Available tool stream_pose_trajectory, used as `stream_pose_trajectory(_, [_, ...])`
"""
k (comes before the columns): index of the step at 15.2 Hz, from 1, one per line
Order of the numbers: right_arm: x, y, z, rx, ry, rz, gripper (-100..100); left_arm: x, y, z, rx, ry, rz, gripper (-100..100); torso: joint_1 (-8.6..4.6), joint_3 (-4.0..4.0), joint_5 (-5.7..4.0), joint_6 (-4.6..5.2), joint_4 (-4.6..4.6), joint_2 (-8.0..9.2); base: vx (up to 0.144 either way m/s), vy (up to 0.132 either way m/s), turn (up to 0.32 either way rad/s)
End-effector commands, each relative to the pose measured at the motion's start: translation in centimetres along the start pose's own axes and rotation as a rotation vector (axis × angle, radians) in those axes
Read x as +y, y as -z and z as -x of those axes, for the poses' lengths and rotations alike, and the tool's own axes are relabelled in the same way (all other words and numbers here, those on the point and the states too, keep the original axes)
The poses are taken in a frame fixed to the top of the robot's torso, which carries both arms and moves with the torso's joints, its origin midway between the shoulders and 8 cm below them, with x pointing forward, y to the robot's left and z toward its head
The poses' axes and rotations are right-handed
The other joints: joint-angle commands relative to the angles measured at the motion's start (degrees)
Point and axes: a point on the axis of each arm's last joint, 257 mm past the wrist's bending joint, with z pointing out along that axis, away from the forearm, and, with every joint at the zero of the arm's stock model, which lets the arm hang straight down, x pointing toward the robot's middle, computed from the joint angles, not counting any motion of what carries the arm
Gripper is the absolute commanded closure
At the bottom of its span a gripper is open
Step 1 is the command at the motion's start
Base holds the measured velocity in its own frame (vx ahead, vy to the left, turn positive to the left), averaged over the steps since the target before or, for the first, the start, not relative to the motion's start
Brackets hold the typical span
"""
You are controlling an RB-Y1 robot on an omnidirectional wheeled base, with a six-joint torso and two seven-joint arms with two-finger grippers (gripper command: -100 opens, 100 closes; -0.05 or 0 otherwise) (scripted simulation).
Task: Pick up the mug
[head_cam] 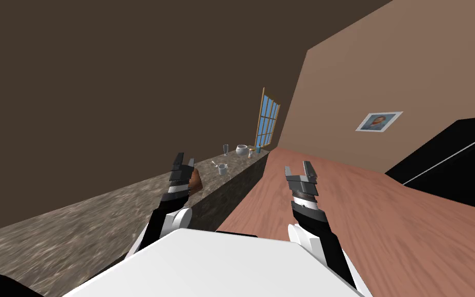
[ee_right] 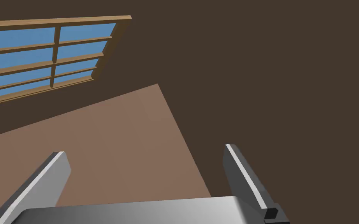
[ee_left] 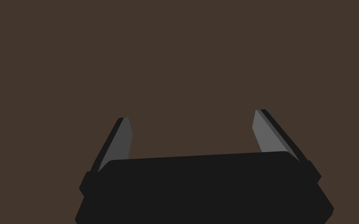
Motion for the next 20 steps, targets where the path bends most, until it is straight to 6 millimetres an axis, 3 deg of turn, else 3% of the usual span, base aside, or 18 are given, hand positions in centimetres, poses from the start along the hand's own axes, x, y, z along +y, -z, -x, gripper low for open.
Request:
stream_pose_trajectory(1, [0.0,0.0,0.0,0.000,0.000,0.000,0,0.6,-0.3,-0.1,0.035,-0.019,0.021,-100,0.00,0.00,0.00,0.00,0.00,0.00,0.003,-0.007,-0.034])
stream_pose_trajectory(20, [0.0,0.0,0.0,0.000,0.000,0.000,0,8.2,-2.0,2.5,0.168,-0.123,0.296,-100,-0.08,-0.07,-0.02,0.00,-0.03,-0.11,0.018,-0.019,-0.035])
